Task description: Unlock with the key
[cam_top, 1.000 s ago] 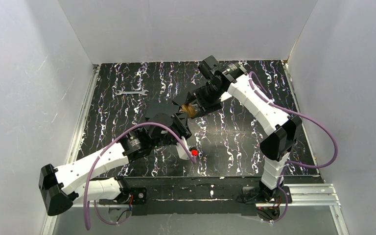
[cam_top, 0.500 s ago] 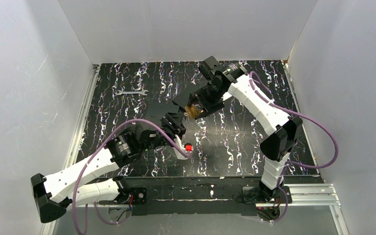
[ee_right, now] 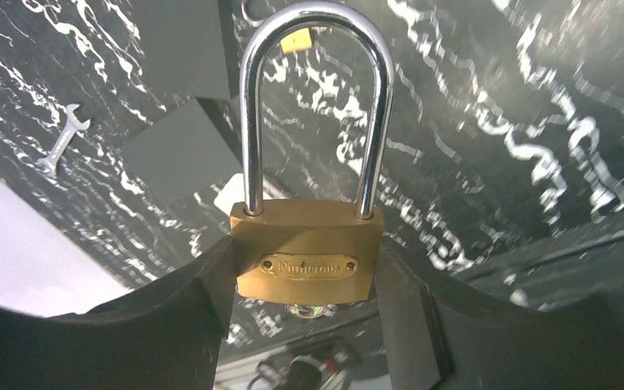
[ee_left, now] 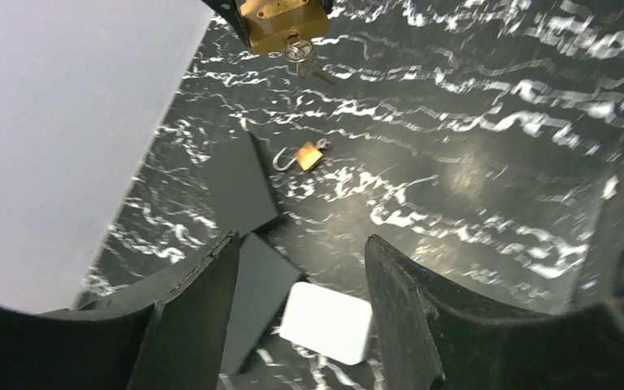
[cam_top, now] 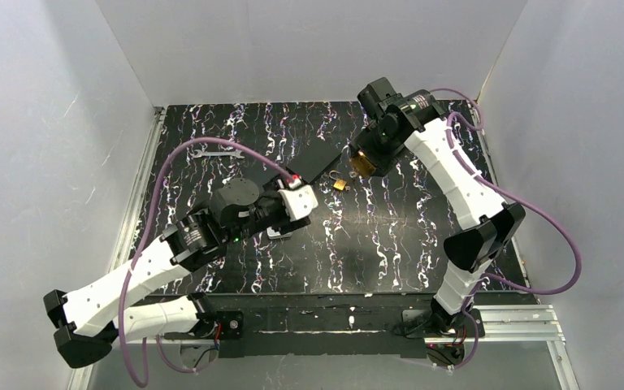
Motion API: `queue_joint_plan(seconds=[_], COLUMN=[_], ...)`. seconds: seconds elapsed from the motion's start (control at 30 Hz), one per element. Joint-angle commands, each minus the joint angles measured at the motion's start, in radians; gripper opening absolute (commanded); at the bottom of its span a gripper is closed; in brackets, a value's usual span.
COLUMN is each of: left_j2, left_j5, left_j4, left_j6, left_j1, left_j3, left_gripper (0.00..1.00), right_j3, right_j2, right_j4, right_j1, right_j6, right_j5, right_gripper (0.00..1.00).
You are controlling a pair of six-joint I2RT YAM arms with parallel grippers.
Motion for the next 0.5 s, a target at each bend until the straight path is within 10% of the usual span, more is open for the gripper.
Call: queue_joint_plan(seconds=[0.0, 0.47], left_j2=[0.040, 0.153], left_j5=[0.029, 0.353], left_j4=[-0.050, 0.133], left_j6=[-0.366, -0.920], left_j1=[0.003, 0.223], left_j3=[0.079, 0.129], left_gripper=[0.57, 0.47], right_j3=[0.095, 0.016], right_j2=[-0.042, -0.131], right_j4=[0.004, 0.176], right_j1=[0.010, 0.010], right_j6=[-0.227, -0.331], right_j5=[0.220, 0.150], right_gripper=[0.01, 0.01])
